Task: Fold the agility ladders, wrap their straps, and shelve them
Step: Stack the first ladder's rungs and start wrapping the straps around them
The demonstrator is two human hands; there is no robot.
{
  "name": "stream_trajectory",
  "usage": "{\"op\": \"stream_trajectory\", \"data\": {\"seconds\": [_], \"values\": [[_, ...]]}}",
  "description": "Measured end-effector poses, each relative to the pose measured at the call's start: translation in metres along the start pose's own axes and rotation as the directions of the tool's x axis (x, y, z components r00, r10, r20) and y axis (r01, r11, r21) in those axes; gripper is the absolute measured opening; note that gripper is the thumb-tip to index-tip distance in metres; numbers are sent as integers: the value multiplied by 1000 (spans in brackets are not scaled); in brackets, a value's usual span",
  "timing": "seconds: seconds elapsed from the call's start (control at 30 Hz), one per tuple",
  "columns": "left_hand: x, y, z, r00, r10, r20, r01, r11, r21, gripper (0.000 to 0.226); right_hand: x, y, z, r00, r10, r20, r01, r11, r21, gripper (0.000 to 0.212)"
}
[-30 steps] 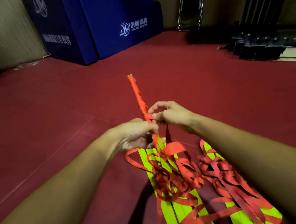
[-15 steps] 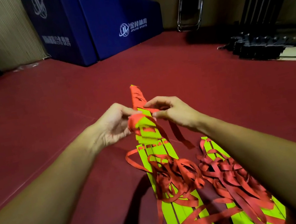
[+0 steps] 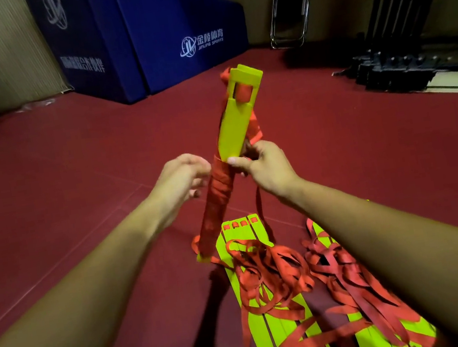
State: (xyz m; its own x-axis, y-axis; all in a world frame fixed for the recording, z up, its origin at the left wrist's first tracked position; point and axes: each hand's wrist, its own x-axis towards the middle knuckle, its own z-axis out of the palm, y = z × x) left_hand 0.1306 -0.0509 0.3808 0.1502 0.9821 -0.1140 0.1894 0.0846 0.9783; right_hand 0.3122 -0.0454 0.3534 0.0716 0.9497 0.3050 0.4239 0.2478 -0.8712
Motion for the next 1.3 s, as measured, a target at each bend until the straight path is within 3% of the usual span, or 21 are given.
{"op": "stream_trajectory", "data": {"seconds": [0.03,0.1,0.2,0.33,0.43,0.57,0.63,0.73,0.83,0.93,1.03,1.2,1.3], "values": [[3,-10,-4,998,70,-4,-68,986,150,16,0,0,-1,999,11,38,-13,998,59,15],[7,-27,-9,980,124,157,-164,946,279,39,-1,-2,-2,994,-2,107,-18,982,186,24],[4,-37,-6,946,136,296,-228,925,303,40,-4,-9,-3,987,11,158,-54,962,267,18],[7,-42,-5,941,235,246,-312,884,349,28,-4,-8,-3,982,78,172,-114,972,207,15],[5,-40,-6,928,315,200,-372,743,557,30,-4,-8,0,965,161,206,-198,964,177,16],[-6,-34,-1,931,320,176,-331,535,778,49,-4,-9,-1,950,246,190,-275,951,143,21],[-7,-34,1,938,301,175,-297,429,853,58,-2,-5,-1,954,257,157,-262,965,7,26],[-12,-29,9,936,281,213,-280,221,934,68,2,-4,-2,933,335,135,-322,940,-110,12],[-14,-26,11,942,240,234,-267,114,957,69,-1,-6,-6,891,424,162,-403,903,-150,13],[-12,-28,13,950,198,241,-259,68,963,69,-7,-8,-6,878,449,165,-447,893,-51,12],[-10,-28,16,952,214,220,-244,90,966,69,-10,-14,-5,870,434,235,-463,882,87,27],[-5,-28,13,959,228,168,-202,132,970,71,-14,-30,-7,843,346,411,-487,816,311,17],[-5,-31,15,951,256,174,-204,97,974,74,-16,-30,-6,867,277,414,-401,881,251,20]]}}
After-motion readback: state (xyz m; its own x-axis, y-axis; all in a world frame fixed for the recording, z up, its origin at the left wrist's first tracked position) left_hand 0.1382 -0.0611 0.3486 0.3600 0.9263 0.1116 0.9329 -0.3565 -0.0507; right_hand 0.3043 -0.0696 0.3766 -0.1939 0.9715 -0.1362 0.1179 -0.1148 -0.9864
